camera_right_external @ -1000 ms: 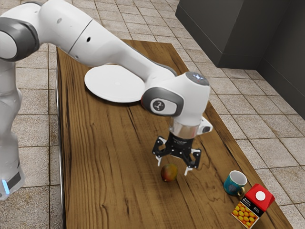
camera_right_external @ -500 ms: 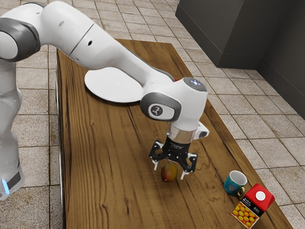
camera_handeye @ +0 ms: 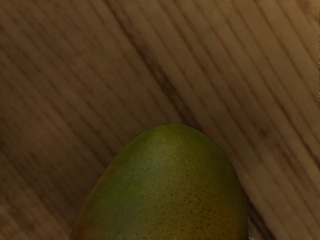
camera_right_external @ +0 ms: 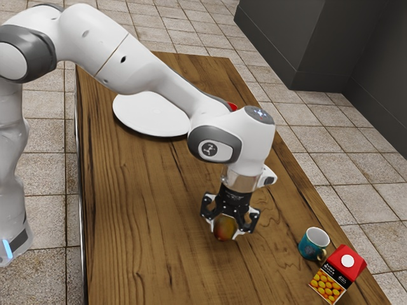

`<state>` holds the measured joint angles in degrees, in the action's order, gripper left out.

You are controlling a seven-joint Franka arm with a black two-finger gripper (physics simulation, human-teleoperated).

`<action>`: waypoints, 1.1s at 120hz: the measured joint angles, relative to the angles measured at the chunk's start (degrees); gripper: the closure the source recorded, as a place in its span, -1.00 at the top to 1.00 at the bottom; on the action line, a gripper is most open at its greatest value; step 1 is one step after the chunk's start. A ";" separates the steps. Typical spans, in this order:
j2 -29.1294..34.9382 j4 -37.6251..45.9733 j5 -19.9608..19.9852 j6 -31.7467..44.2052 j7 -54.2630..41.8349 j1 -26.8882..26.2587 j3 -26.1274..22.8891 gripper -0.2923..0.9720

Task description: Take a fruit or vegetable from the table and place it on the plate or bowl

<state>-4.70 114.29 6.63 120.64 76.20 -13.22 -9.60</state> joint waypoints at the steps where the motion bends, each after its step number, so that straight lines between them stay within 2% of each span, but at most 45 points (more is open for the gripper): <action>1: 0.02 0.00 -0.01 -0.02 -0.02 0.00 0.00 -0.08; 44: 5.38 -0.92 -0.26 -2.23 -1.24 -0.72 1.00 -0.24; 69: 5.43 -9.76 -0.51 -7.67 -2.32 -11.70 13.71 -0.23; 92: 4.74 -13.40 -0.72 -11.66 -3.69 -12.30 19.43 -0.23; 106: 3.53 -16.44 -0.76 -14.22 -4.43 -15.88 26.80 -0.22; 116: 1.13 -19.86 -0.64 -16.13 -4.89 -11.37 27.88 -0.23; 132: -1.10 -24.59 -0.66 -19.00 -5.50 9.01 28.17 -0.22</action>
<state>-5.81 89.70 5.97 101.63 70.69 -4.21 18.57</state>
